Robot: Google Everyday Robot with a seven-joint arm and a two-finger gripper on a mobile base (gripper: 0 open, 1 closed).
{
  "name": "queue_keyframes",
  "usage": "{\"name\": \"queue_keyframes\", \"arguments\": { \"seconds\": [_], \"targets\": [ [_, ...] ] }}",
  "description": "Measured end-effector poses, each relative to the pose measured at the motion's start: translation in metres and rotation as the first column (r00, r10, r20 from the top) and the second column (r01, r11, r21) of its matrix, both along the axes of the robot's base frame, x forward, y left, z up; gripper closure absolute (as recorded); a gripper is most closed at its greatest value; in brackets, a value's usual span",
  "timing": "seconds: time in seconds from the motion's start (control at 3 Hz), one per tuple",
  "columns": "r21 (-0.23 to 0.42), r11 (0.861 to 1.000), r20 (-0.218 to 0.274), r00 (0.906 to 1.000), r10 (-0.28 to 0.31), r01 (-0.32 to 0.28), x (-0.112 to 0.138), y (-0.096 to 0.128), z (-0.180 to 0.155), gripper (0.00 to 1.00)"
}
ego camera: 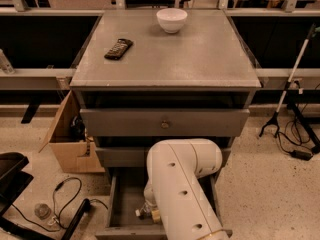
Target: Pick blue plastic bottle from bottom drawer and place on counter
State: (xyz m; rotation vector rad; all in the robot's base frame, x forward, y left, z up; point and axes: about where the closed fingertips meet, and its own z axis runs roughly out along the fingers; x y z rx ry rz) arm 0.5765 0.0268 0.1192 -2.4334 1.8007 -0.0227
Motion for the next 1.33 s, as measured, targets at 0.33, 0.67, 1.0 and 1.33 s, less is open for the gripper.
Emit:
{"name": "queue_keyframes", "arguments": {
  "seconds": [0.33, 0.67, 1.0, 1.33],
  "targets": [
    [0.002, 1.000, -0.003, 1.0000, 0.004, -0.004, 0.000, 0.001, -0.001, 0.41],
    [0.003, 1.000, -0.004, 1.0000, 0.001, -0.001, -0.001, 0.000, 0.002, 0.72],
    [0.013, 1.000, -0.009, 0.9998, -0.018, 0.019, -0.007, -0.006, 0.022, 0.97],
    [0.121, 0.990, -0.028, 0.9971, -0.071, 0.074, -0.034, -0.021, 0.079, 1.00]
  ]
}}
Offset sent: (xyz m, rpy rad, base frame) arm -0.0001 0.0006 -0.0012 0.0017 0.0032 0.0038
